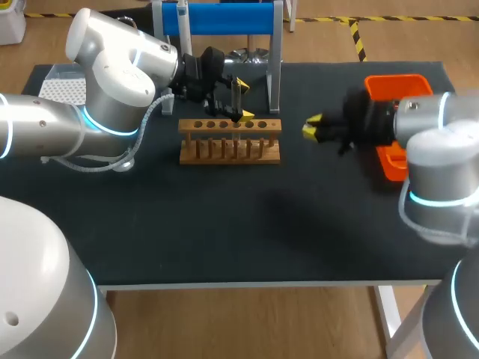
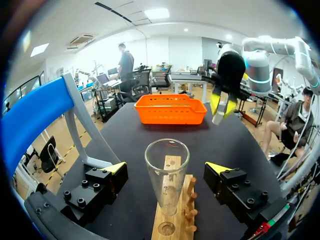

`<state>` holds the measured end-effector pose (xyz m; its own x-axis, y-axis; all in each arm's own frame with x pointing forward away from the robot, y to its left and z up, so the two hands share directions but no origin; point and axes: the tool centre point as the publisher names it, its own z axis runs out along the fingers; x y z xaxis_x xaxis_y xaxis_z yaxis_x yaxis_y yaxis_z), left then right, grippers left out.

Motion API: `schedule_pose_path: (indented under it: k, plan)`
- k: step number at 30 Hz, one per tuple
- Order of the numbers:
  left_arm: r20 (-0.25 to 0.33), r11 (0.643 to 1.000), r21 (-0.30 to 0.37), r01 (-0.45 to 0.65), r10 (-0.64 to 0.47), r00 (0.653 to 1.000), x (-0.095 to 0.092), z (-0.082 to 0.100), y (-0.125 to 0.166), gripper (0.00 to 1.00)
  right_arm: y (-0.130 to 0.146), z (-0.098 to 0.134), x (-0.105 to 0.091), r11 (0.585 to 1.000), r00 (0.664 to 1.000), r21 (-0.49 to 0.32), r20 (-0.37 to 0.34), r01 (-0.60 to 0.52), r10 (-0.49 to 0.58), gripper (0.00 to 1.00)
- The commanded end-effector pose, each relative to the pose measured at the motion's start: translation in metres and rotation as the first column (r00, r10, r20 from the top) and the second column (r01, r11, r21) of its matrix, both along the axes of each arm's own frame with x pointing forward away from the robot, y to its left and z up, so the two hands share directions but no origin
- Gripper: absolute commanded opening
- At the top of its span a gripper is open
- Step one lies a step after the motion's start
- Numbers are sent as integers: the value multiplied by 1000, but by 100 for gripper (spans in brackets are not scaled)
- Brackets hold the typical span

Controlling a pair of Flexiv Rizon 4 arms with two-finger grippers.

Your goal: Invert the test tube, pick up the pipette, mount the tip to pipette, aspirate from beaker and dispense into the tube, eject the tip, return the pipette, and cap with the stopper.

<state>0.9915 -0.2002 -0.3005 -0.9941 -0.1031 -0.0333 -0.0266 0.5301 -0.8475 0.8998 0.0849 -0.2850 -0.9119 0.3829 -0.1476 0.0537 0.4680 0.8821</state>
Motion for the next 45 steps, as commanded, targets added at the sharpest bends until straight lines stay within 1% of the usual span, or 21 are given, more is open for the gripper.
schedule_pose_path:
  k: [1,2,3,4,8,12,16,18,20,29,45]
  plan:
    - [-1,1000,-1,3,-3,1000,1,0,0,100,7,28,14,980,975,10,-94,-200,200,0]
    - [-1,1000,-1,3,-3,1000,1,0,0,100,11,33,16,975,971,-1,-92,-222,221,0]
    - [-1,1000,-1,3,-3,1000,1,0,0,100,14,40,18,969,964,19,-102,-245,246,0]
    - [-1,1000,-1,3,-3,1000,1,0,0,100,18,46,21,964,959,22,-102,-265,266,0]
    - [-1,1000,-1,3,-3,1000,1,0,0,100,29,65,30,942,938,-7,-97,-335,333,0]
    - [-1,1000,-1,3,-3,1000,1,0,0,100,39,75,38,926,922,-24,-102,-377,373,0]
    - [-1,1000,-1,3,-3,1000,1,0,0,100,47,79,44,912,909,-45,-108,-408,402,0]
    - [-1,1000,-1,3,-3,1000,1,0,0,100,52,80,46,905,902,-42,-119,-423,416,0]
    - [-1,1000,-1,3,-3,1000,1,0,0,100,56,80,49,899,897,-57,-120,-434,425,0]
    - [-1,1000,-1,3,-3,1000,1,0,0,100,73,80,59,878,877,-72,-140,-473,460,0]
    - [-1,1000,-1,3,-3,1000,1,0,0,100,106,81,74,863,859,-70,-160,-501,486,0]
